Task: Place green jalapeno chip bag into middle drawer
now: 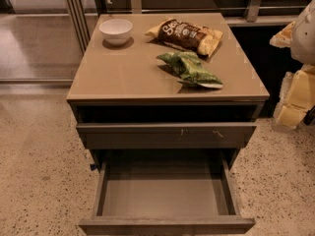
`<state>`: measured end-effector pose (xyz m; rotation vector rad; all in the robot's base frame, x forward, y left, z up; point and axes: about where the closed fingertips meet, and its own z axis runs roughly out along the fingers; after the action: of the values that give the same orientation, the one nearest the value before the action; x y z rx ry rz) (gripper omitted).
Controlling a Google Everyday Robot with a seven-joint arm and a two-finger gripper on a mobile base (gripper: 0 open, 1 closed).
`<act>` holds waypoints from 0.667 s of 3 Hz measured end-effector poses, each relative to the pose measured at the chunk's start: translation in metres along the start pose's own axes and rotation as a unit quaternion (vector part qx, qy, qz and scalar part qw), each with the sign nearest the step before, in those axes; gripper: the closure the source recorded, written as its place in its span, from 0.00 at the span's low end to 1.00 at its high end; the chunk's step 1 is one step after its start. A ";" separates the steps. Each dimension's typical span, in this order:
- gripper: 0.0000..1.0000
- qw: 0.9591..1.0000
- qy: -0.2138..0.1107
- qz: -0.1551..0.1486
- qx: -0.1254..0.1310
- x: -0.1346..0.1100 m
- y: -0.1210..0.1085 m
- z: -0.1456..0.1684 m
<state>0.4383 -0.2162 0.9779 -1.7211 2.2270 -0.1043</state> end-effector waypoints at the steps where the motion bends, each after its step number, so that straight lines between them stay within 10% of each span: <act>1: 0.00 1.000 0.000 0.000 0.000 0.000 0.000 0.000; 2: 0.00 0.999 -0.029 -0.016 0.015 -0.018 -0.016 0.012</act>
Offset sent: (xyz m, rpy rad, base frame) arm 0.0646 0.0403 -0.0139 0.1095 -0.1247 0.1123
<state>0.4608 -0.2018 0.9744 -1.7224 2.1459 -0.0942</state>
